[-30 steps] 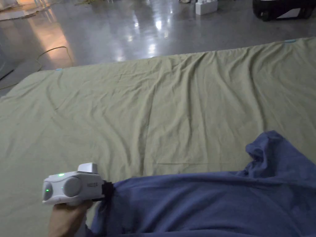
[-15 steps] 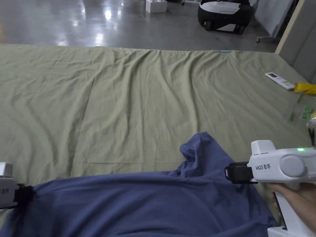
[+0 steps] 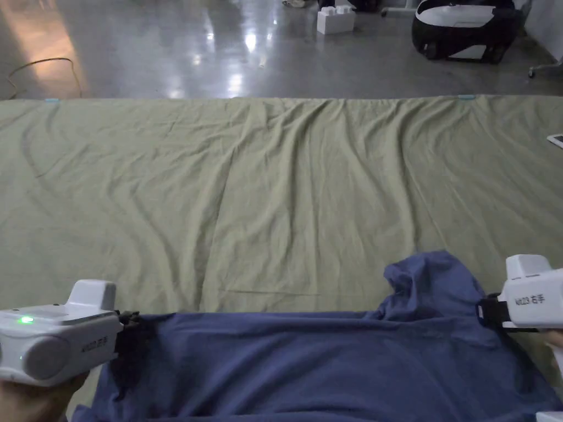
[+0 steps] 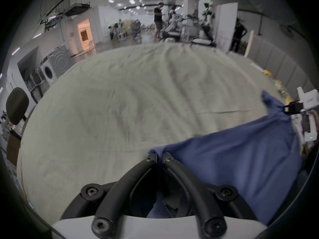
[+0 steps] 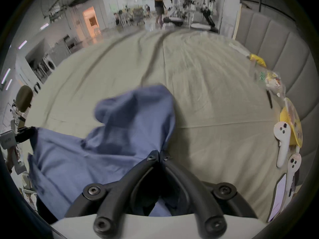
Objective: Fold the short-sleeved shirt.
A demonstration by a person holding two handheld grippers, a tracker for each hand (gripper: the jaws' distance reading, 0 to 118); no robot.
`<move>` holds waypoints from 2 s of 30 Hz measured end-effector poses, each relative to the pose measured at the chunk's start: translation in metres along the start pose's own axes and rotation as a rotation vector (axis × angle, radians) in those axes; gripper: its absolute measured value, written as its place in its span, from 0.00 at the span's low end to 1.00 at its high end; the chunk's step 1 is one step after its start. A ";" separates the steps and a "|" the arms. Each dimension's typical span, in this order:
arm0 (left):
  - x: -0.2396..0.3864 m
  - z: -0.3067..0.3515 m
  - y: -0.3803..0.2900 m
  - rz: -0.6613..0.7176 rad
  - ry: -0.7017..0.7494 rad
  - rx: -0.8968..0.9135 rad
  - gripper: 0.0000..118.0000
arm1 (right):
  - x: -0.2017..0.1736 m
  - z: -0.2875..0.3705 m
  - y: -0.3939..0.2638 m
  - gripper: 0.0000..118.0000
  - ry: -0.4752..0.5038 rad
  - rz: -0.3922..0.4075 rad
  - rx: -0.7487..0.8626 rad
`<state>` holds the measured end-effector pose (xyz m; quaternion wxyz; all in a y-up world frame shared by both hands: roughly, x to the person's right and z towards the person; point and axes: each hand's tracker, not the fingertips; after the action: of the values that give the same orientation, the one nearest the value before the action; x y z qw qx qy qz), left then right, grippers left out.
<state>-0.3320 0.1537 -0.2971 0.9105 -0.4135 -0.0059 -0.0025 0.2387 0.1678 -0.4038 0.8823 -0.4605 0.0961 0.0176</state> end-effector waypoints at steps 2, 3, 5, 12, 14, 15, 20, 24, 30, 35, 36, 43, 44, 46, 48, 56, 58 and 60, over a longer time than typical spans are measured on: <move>-0.003 0.034 -0.008 0.016 -0.029 0.053 0.04 | 0.005 0.039 -0.019 0.01 0.027 -0.008 0.086; -0.006 0.061 -0.019 0.043 -0.037 0.091 0.04 | -0.001 0.066 -0.034 0.01 0.023 -0.014 0.109; -0.010 0.104 -0.039 0.086 -0.098 0.108 0.04 | 0.003 0.107 -0.066 0.01 0.045 -0.030 0.156; -0.025 0.184 -0.135 0.255 -0.113 0.145 0.04 | -0.004 0.194 -0.195 0.01 0.006 -0.117 0.238; -0.018 0.182 -0.153 0.260 -0.099 0.128 0.04 | -0.014 0.193 -0.219 0.01 -0.034 -0.090 0.196; -0.015 0.175 -0.160 0.257 -0.102 0.098 0.04 | -0.017 0.186 -0.225 0.01 -0.045 -0.072 0.171; -0.017 0.143 -0.190 0.208 -0.004 0.036 0.43 | -0.028 0.152 -0.242 0.31 -0.129 0.008 0.098; -0.027 0.164 -0.198 0.236 0.037 0.079 0.83 | -0.008 0.144 -0.253 0.74 -0.188 -0.045 0.101; -0.003 0.274 -0.162 0.038 0.190 0.408 0.83 | -0.032 0.248 -0.255 0.74 -0.180 -0.165 0.465; 0.043 0.352 -0.133 0.036 0.105 0.701 0.83 | -0.077 0.317 -0.235 0.74 -0.131 -0.091 0.735; 0.053 0.365 -0.128 0.039 0.094 0.741 0.83 | -0.085 0.327 -0.230 0.74 -0.112 -0.067 0.782; 0.113 0.390 -0.129 -0.147 0.251 0.875 0.79 | -0.139 0.365 -0.203 0.75 -0.062 0.156 0.959; 0.117 0.389 -0.129 -0.154 0.243 0.865 0.73 | -0.143 0.363 -0.202 0.74 -0.040 0.140 0.936; 0.124 0.390 -0.127 -0.140 0.236 0.853 0.47 | -0.152 0.362 -0.200 0.64 -0.030 0.176 0.937; 0.123 0.390 -0.123 -0.087 0.197 0.823 0.26 | -0.159 0.361 -0.201 0.34 -0.024 0.215 0.960; 0.123 0.390 -0.120 -0.057 0.096 0.823 0.00 | -0.163 0.354 -0.206 0.00 -0.018 0.198 0.915; 0.122 0.389 -0.120 -0.041 0.053 0.826 0.00 | -0.159 0.353 -0.205 0.00 -0.006 0.175 0.899; 0.123 0.390 -0.120 -0.034 0.056 0.835 0.00 | -0.158 0.352 -0.206 0.00 -0.005 0.157 0.901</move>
<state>-0.2139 0.3679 0.0513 0.9996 -0.0085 0.0116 -0.0262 0.1625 0.3455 -0.0118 0.9908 -0.0223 0.1265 0.0420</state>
